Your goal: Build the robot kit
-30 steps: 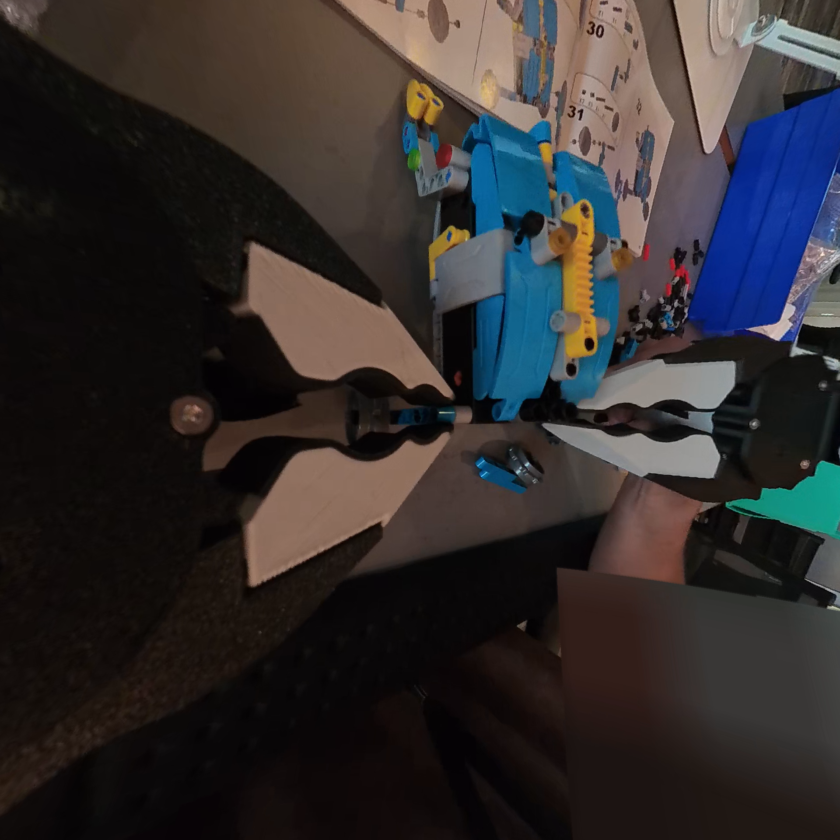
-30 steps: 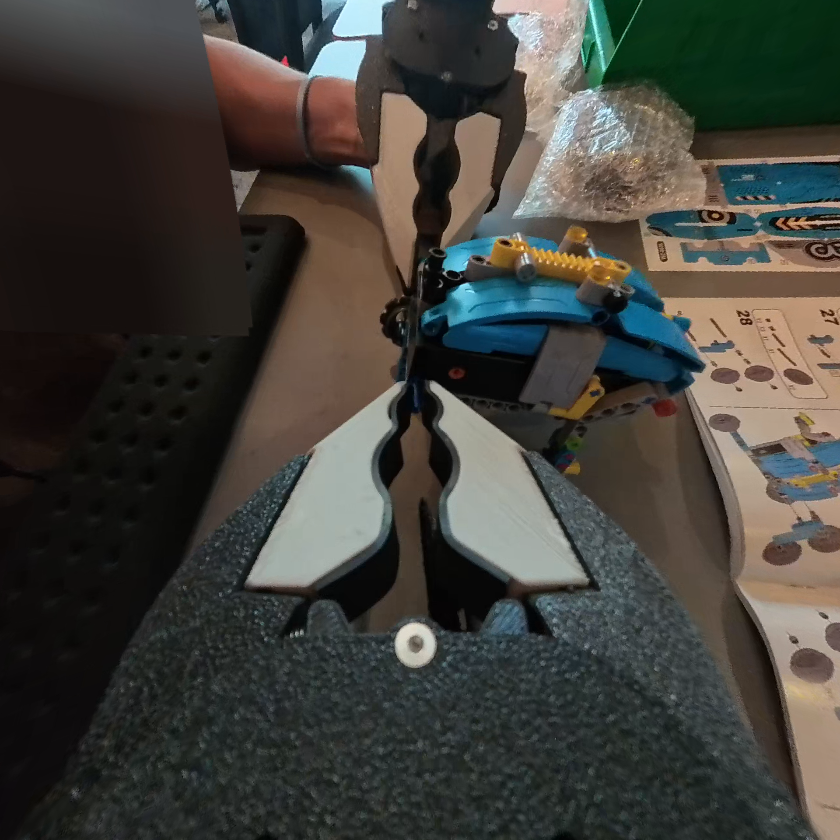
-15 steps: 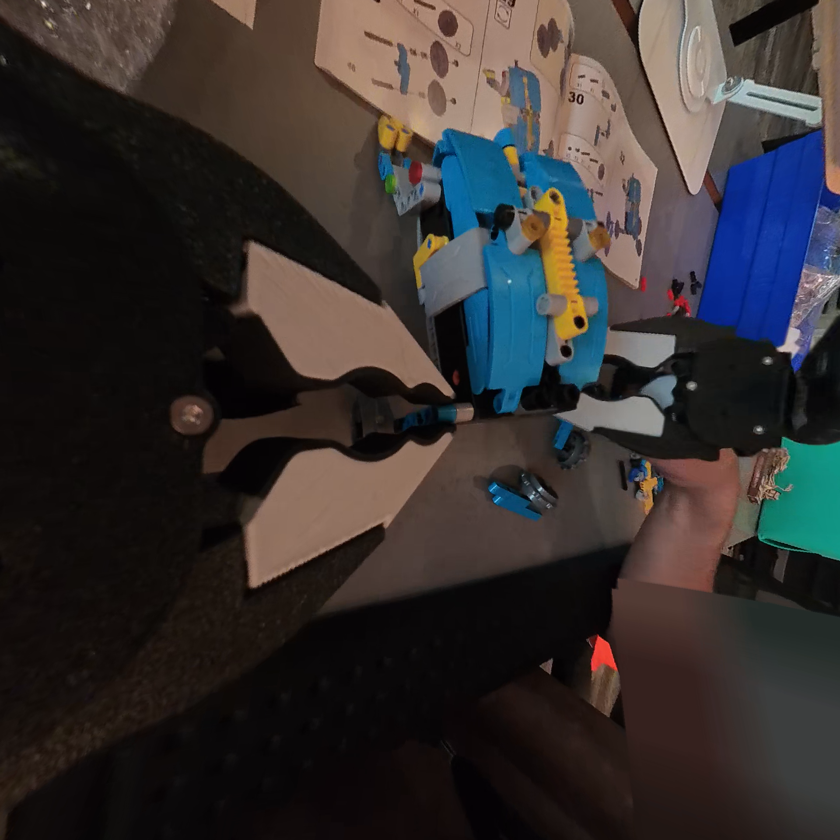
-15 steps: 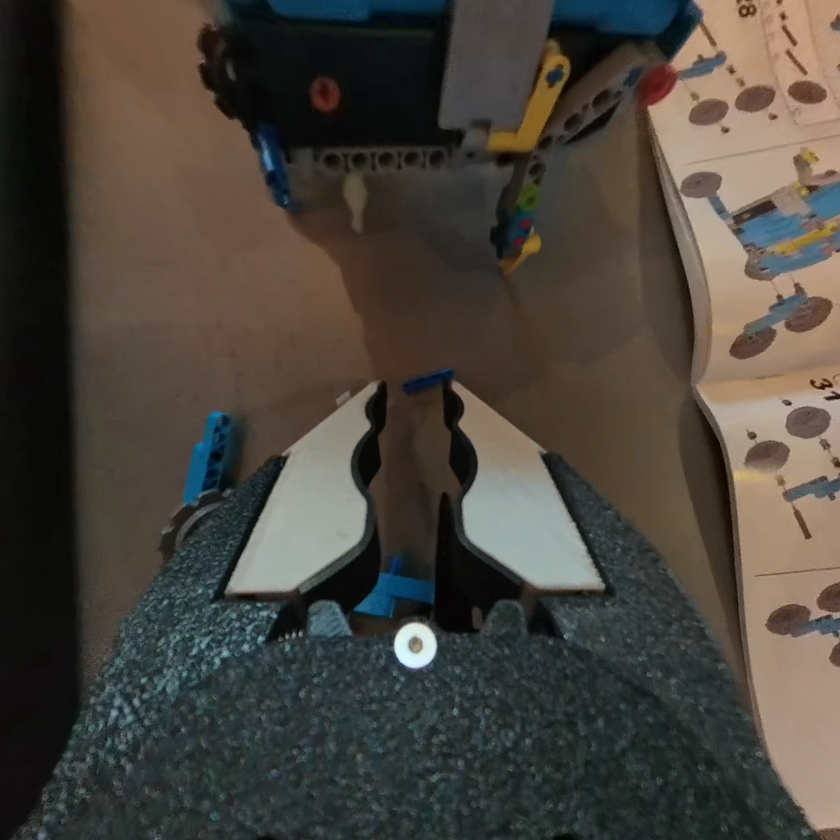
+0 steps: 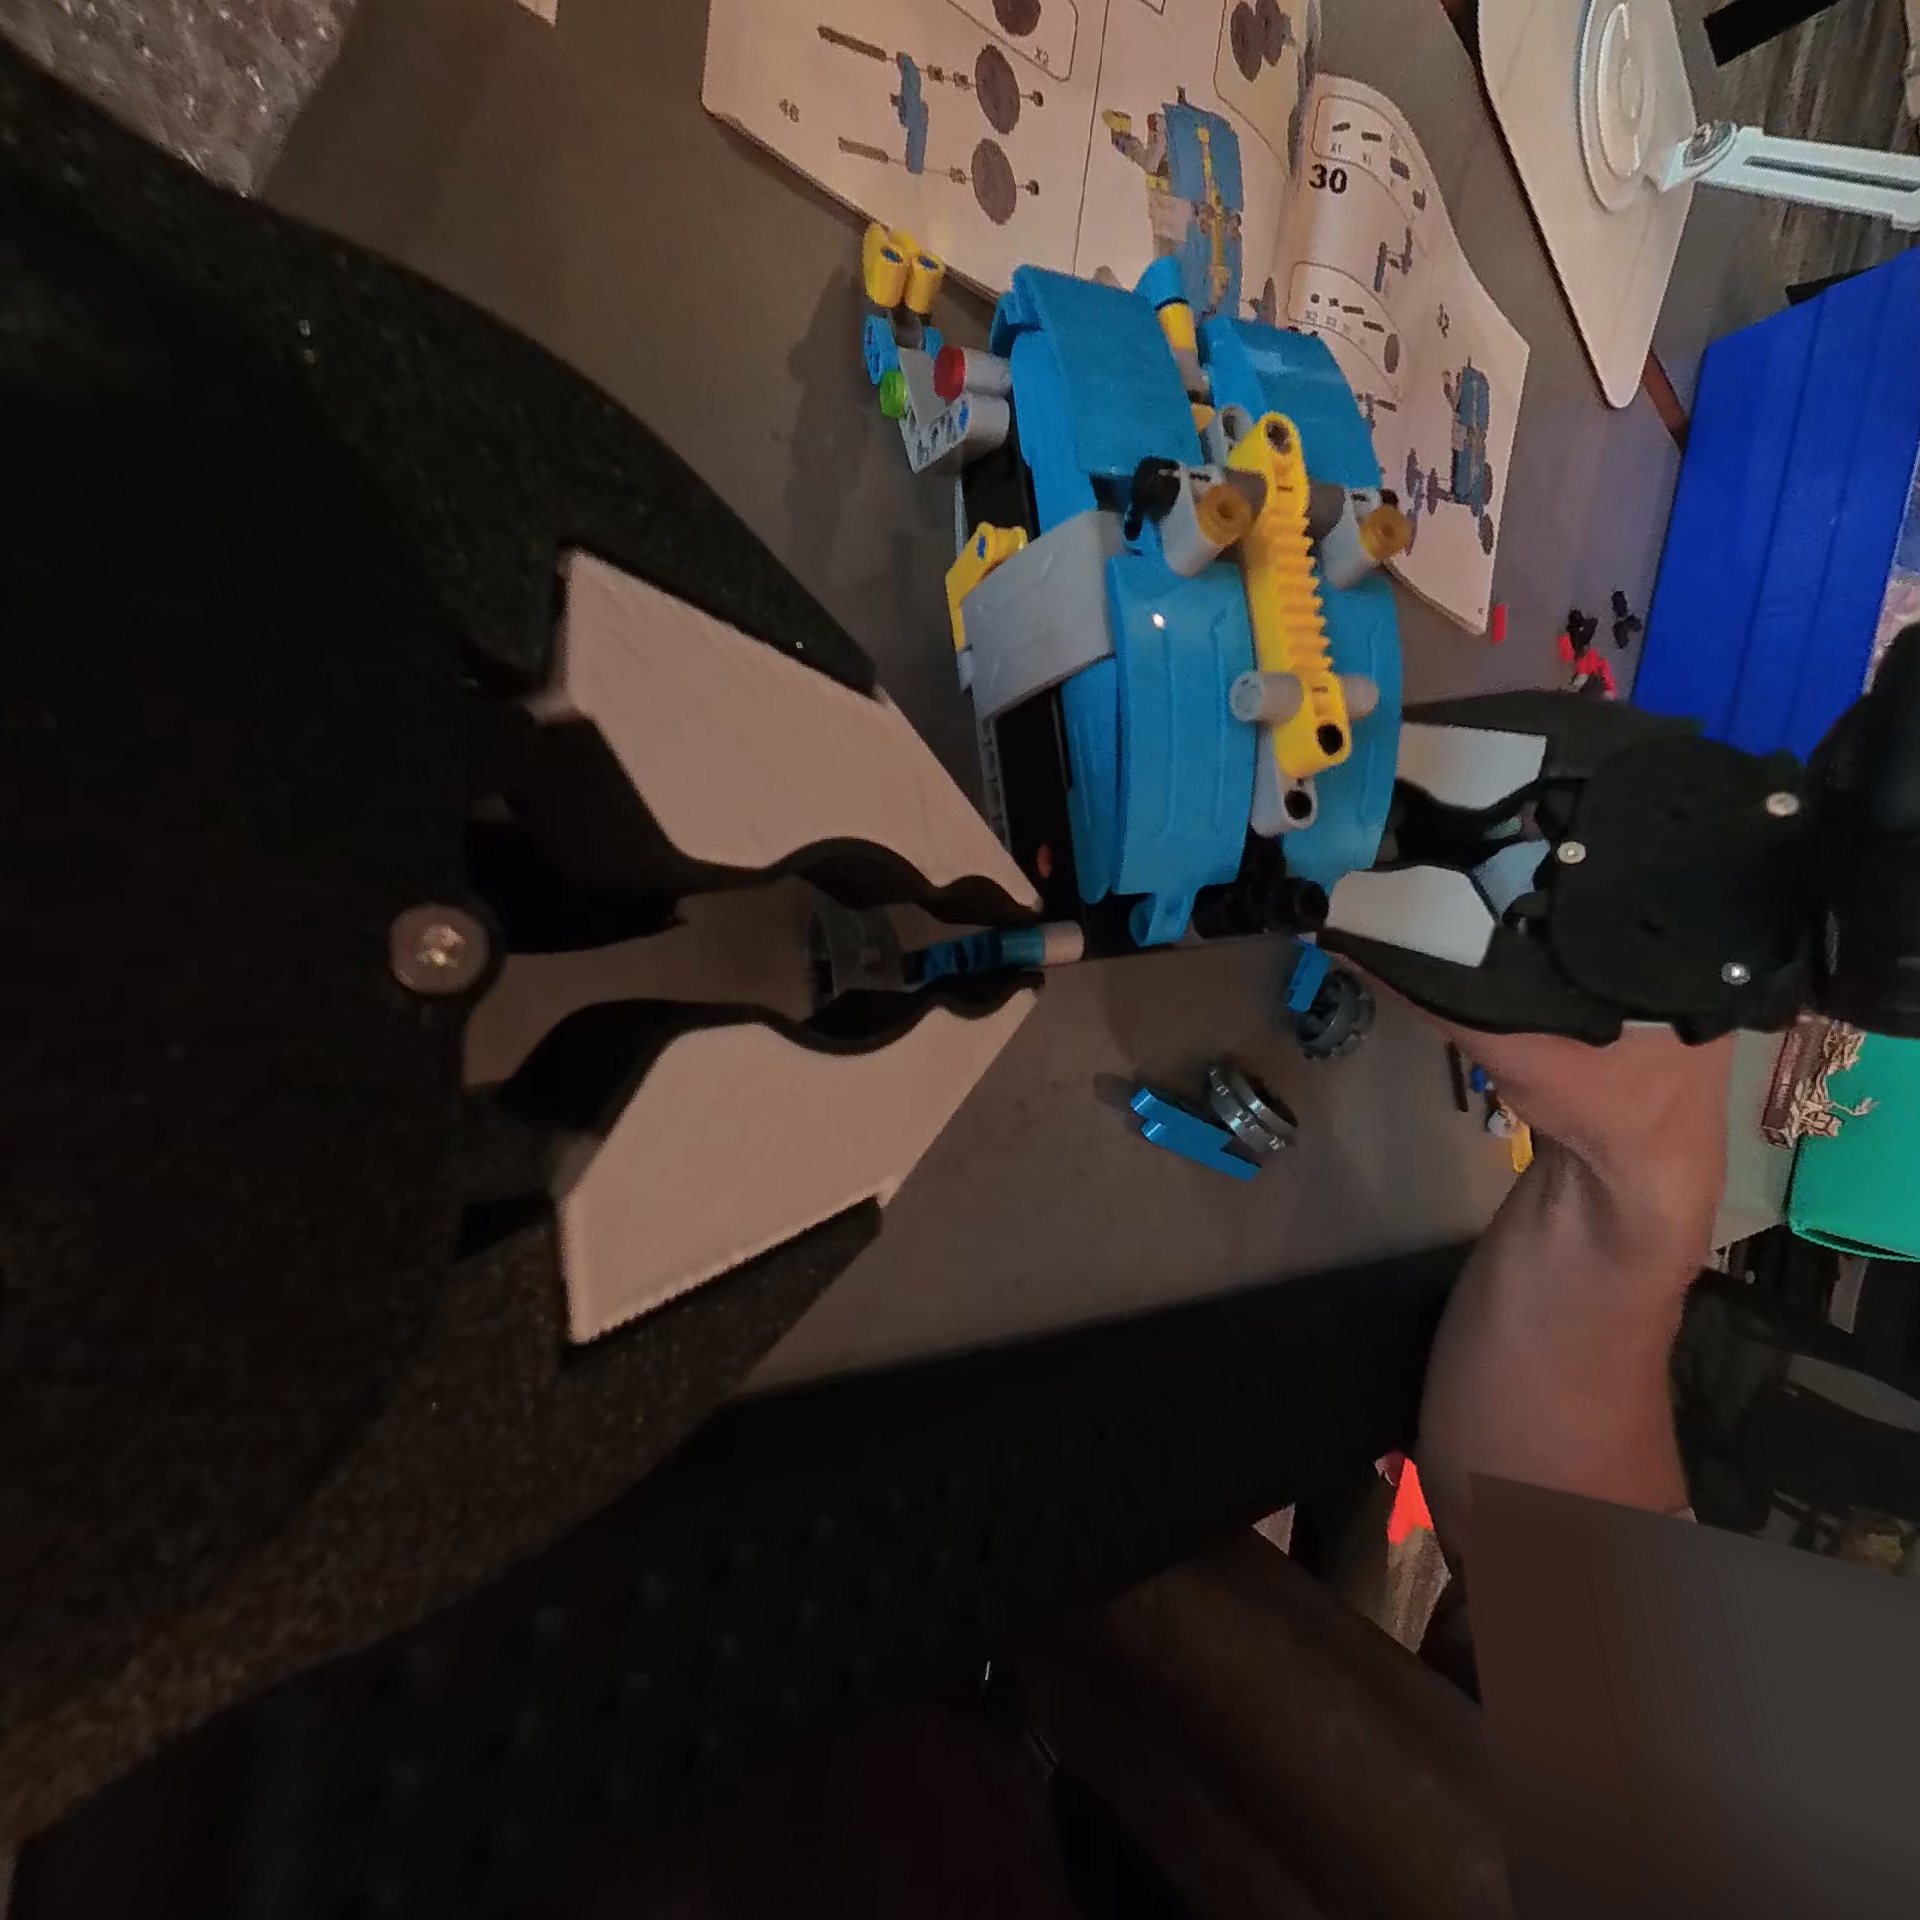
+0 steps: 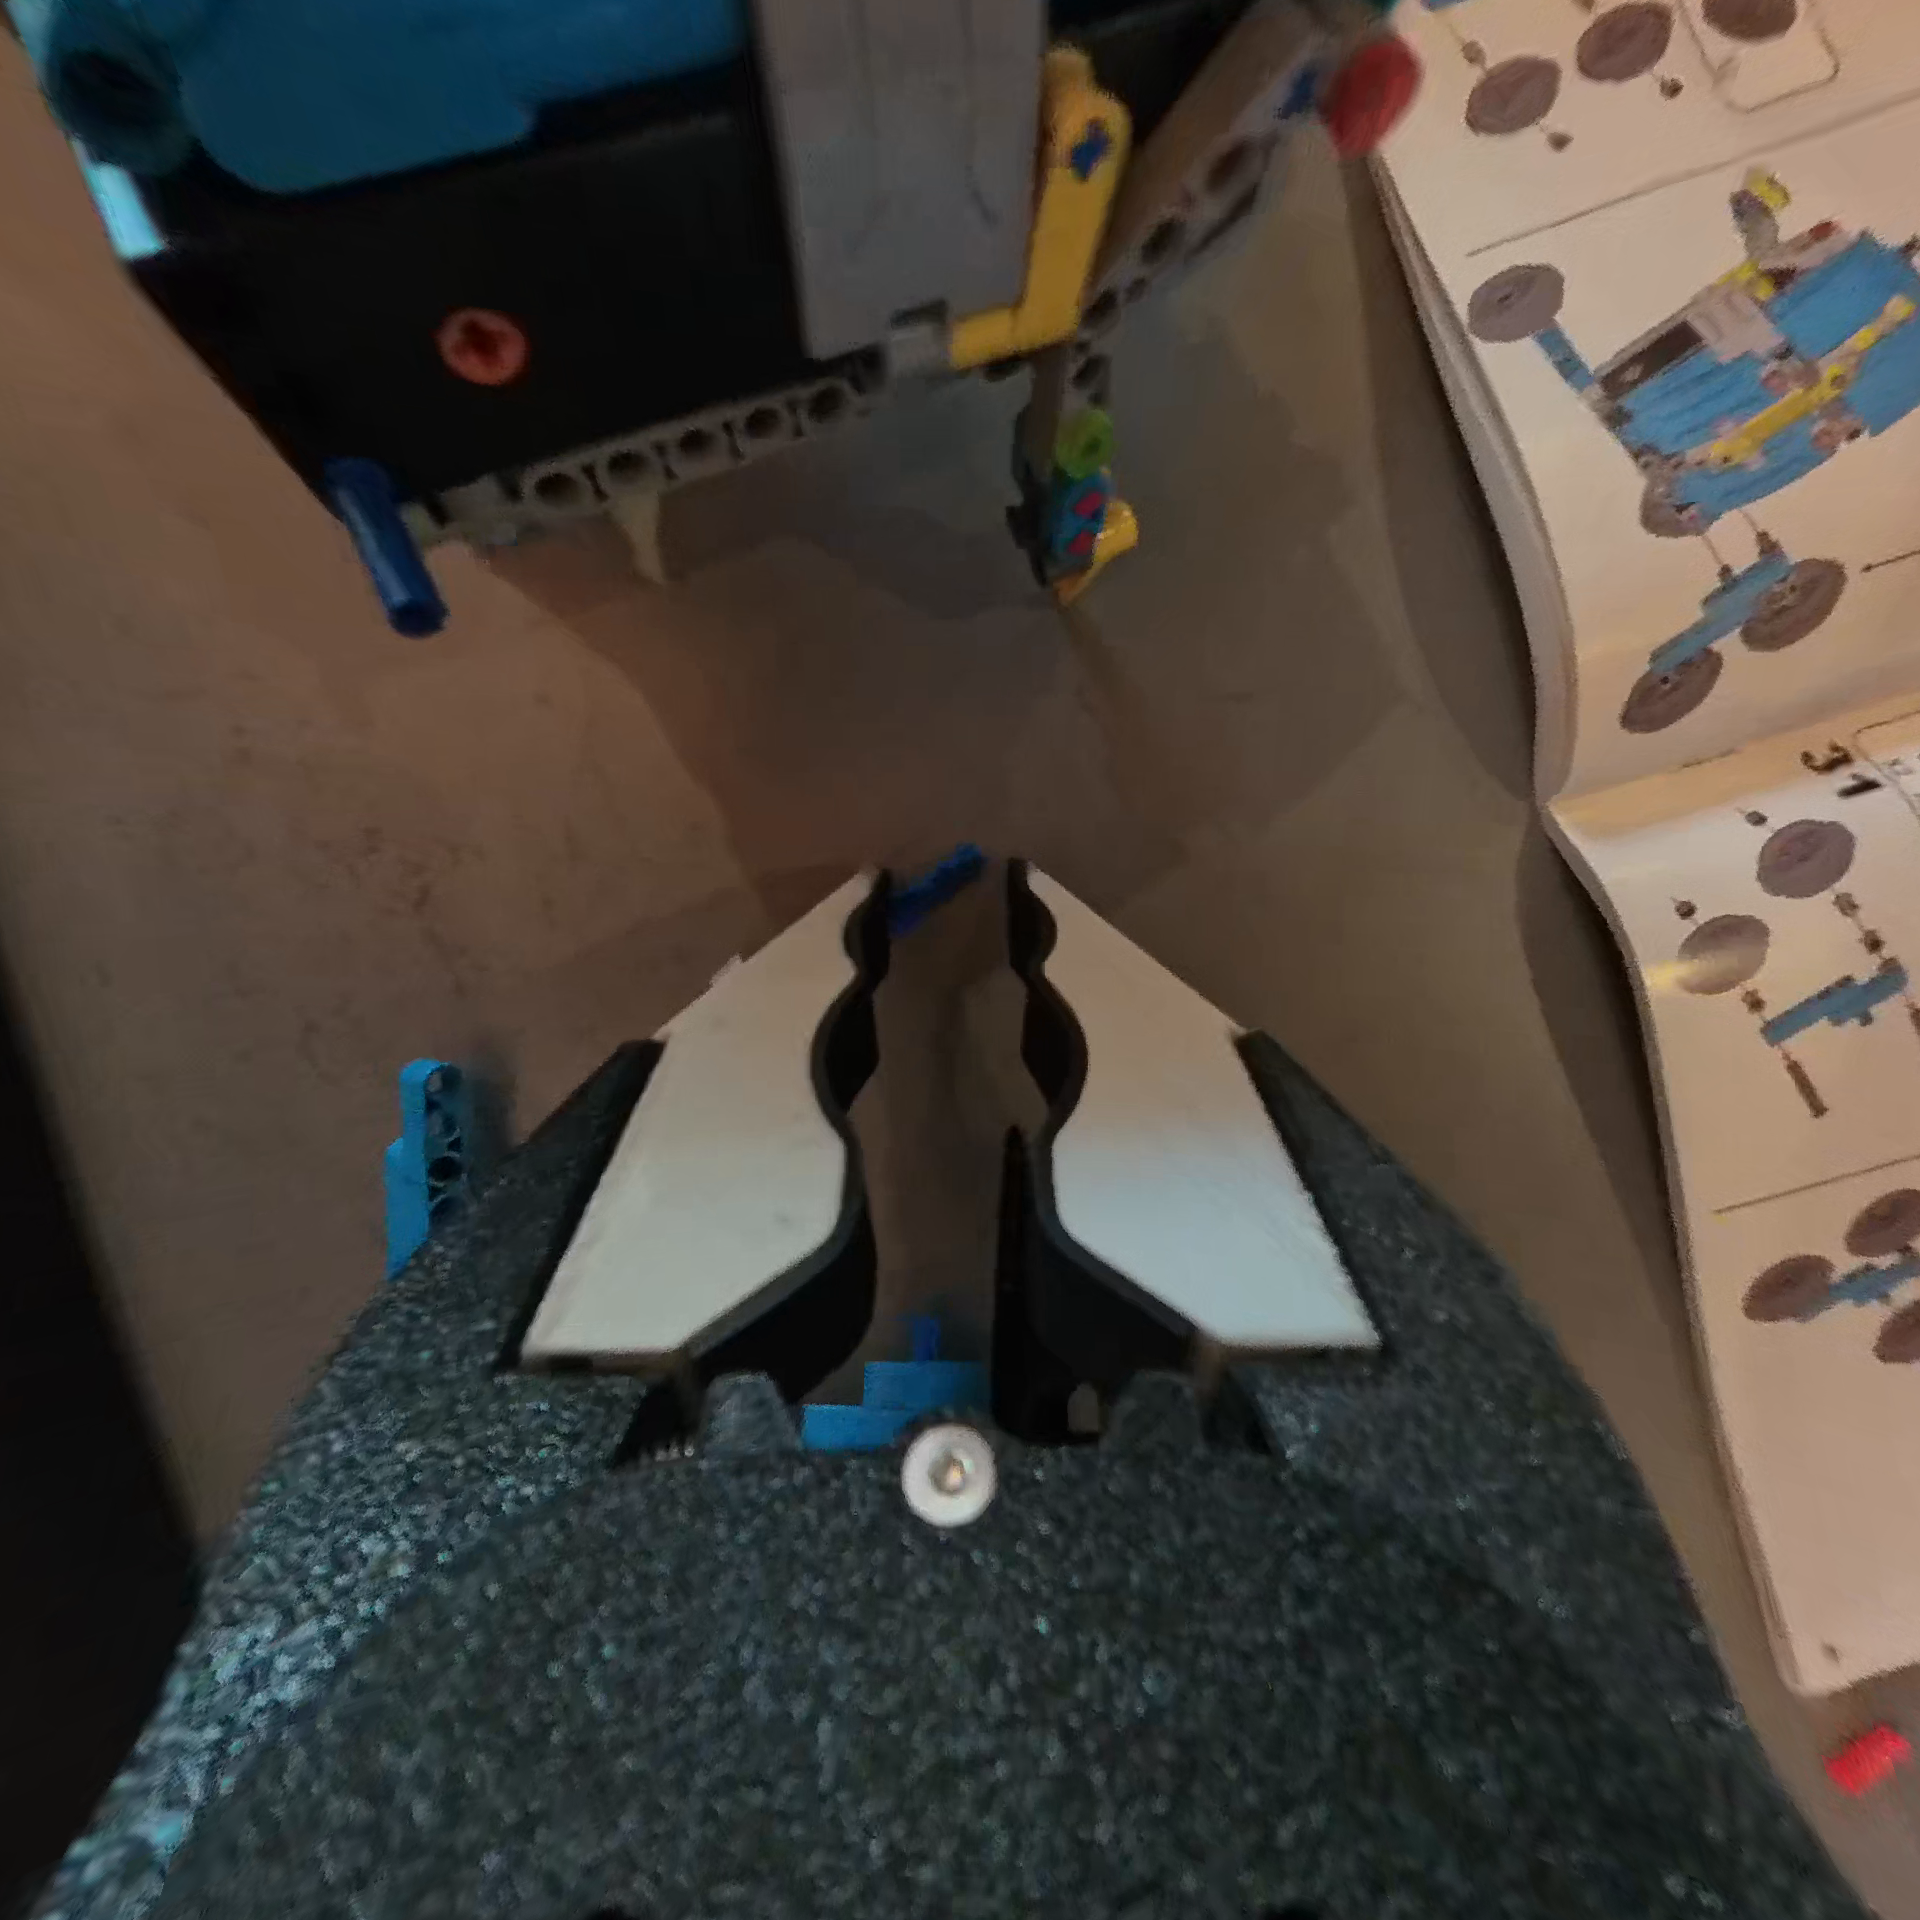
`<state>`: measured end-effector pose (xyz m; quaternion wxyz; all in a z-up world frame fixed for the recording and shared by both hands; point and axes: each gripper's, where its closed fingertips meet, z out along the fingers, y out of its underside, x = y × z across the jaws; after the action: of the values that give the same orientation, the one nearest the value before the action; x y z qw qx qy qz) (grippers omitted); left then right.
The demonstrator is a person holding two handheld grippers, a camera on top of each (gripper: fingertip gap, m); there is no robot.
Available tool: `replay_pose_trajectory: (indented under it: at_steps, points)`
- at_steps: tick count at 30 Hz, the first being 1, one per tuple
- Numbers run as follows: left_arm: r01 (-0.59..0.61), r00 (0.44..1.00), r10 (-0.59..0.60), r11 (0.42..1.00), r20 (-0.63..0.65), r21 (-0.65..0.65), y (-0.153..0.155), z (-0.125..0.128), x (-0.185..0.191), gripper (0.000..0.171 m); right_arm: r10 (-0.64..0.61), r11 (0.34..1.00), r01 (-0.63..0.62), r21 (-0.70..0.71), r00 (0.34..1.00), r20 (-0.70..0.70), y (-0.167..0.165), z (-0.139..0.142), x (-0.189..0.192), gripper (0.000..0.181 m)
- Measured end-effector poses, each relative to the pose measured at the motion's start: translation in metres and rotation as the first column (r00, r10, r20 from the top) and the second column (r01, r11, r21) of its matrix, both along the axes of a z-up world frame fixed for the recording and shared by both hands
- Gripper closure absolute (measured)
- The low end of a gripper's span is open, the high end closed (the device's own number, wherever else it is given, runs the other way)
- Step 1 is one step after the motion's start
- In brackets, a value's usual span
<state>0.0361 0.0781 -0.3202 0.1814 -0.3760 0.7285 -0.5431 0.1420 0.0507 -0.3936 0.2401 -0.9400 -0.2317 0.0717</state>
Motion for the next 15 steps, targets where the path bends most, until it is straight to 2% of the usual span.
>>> replay_pose_trajectory:
  at_steps: [1,3,6,9,11,12,14,15]
  points:
    - [-0.001,1.000,0.001,1.000,-0.003,0.001,0.000,0.000,0.000,0.164,0.003,1.000,-0.003,-0.014,1.000,0.013,-0.001,0.000,-0.003,0.165]
    - [-0.004,1.000,0.004,1.000,-0.007,0.007,0.000,-0.001,0.000,0.164,-0.017,0.999,0.017,-0.043,1.000,0.000,-0.002,0.000,-0.008,0.177]
    - [-0.012,1.000,0.012,1.000,-0.008,0.019,0.000,-0.002,0.002,0.163,-0.031,0.999,0.029,-0.038,0.999,-0.041,-0.003,0.001,-0.008,0.177]
    - [-0.017,1.000,0.017,0.999,-0.001,0.039,-0.001,-0.002,0.001,0.163,-0.065,0.995,0.080,0.053,0.966,-0.251,0.000,0.026,-0.010,0.177]
    - [-0.010,1.000,0.009,0.998,0.017,0.065,-0.003,-0.002,0.000,0.163,-0.053,0.976,0.135,0.170,0.909,-0.413,0.003,0.061,-0.010,0.177]
    - [-0.010,1.000,0.009,0.998,0.013,0.060,-0.003,-0.002,0.000,0.163,-0.029,0.960,0.166,0.227,0.861,-0.508,0.004,0.080,-0.014,0.177]
    - [-0.008,1.000,0.007,0.999,0.003,0.037,-0.004,-0.002,0.001,0.164,0.064,0.928,0.209,0.307,0.726,-0.685,0.006,0.116,-0.028,0.178]
    - [-0.007,1.000,0.006,1.000,0.004,0.029,-0.004,-0.002,0.001,0.164,0.065,0.918,0.249,0.309,0.674,-0.736,0.010,0.122,-0.032,0.178]
